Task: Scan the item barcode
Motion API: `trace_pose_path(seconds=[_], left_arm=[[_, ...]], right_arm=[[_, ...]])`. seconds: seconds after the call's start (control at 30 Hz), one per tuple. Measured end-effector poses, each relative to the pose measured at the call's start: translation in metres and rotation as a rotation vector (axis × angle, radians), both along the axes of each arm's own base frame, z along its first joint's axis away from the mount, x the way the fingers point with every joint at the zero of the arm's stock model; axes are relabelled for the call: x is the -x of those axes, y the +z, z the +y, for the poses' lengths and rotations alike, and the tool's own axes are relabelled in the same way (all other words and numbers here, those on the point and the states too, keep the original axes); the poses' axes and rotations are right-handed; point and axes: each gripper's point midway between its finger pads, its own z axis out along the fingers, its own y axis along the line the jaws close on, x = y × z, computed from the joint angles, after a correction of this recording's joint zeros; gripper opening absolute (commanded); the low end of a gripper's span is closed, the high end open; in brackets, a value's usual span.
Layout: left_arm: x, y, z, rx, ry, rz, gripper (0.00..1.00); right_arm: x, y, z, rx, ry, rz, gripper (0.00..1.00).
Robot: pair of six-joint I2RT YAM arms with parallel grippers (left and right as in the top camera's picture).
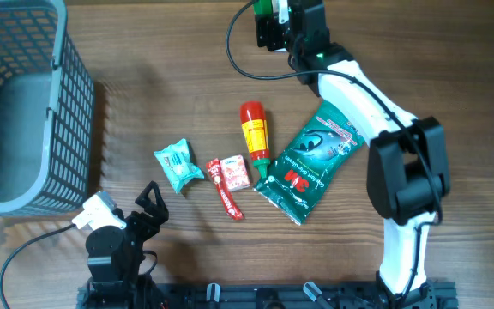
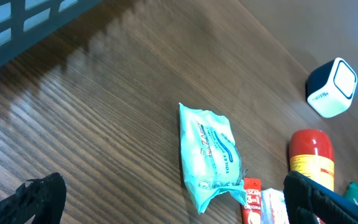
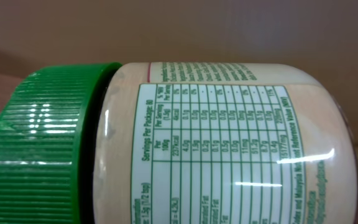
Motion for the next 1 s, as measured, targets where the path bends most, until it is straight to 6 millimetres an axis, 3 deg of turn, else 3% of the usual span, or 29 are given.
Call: trace_pose_path(seconds=[0.13,0.27,0.43,0.6,0.7,0.87,1.0], left_arm=[[0.0,0.0,0.0,0.0,0.0,0.0,1.0],[0.0,0.0,0.0,0.0,0.0,0.0,1.0],[0.0,0.0,0.0,0.0,0.0,0.0,1.0],[0.0,0.0,0.0,0.0,0.0,0.0,1.0],[0.0,0.0,0.0,0.0,0.0,0.0,1.0],[0.0,0.0,0.0,0.0,0.0,0.0,1.0],[0.0,0.0,0.0,0.0,0.0,0.0,1.0]], right_arm=[[-0.011,-0.038,-0.009,0.025,-0.029,0.041,0.83],[-0.016,-0.059,-0.025,0.036,-0.062,0.09,0.82],[-0.02,-0.053,-0.049,0.048,-0.109,0.154,0.78],[-0.016,-0.041,-0.088,0.076,-0.166,0.257,0.77],[-0.02,-0.031,-0.138,0.079,-0.253,0.27,0.76],[-0.018,-0.028,-0.254,0.079,-0.459,0.301,0.75],[-0.011,-0.028,-0.342,0.069,-0.611,0.293,0.83]])
